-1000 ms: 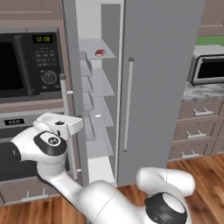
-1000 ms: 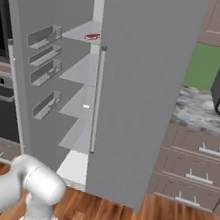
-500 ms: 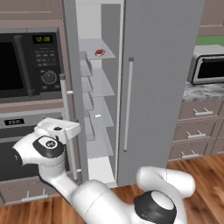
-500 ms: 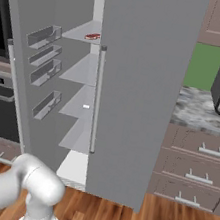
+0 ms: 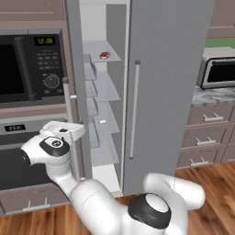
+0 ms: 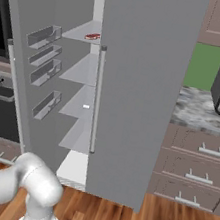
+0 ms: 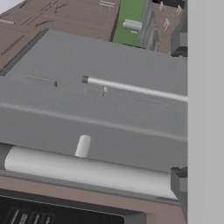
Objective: There's a steak in the fridge that needs to be moved to the freezer for freezing. Pick up the steak from the fridge, place it on any shelf in the freezer, and close the fridge and freezer doors when done.
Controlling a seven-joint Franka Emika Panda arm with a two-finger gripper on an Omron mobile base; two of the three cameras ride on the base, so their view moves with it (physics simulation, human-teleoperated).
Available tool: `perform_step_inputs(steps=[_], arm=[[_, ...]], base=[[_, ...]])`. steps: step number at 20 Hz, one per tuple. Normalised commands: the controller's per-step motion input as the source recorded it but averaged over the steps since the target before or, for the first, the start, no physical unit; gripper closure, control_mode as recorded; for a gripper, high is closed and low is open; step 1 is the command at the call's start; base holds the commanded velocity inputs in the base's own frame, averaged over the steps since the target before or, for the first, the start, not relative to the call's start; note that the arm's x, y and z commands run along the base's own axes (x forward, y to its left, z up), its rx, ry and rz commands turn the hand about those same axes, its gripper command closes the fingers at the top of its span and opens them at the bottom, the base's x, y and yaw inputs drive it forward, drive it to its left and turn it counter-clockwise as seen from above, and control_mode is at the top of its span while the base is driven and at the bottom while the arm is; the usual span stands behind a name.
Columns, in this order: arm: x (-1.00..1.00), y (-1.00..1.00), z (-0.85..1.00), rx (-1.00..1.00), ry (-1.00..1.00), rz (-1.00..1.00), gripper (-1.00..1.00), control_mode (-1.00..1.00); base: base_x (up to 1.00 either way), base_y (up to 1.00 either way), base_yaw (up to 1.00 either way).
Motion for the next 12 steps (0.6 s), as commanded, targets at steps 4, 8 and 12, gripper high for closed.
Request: perform_step_inputs(steps=[4, 8, 12], arm=[[0.30, 0.27, -0.45, -0.02, -0.02, 0.01, -1.00, -1.00], [0.29, 0.17, -0.21, 0.00, -0.01, 0.03, -1.00, -1.00], [0.37, 0.00, -0.04, 0.00, 0.00, 0.00, -1.00, -1.00]], base=[[0.00, 0.00, 0.00], [0.00, 0.00, 0.00], [0.00, 0.00, 0.00]])
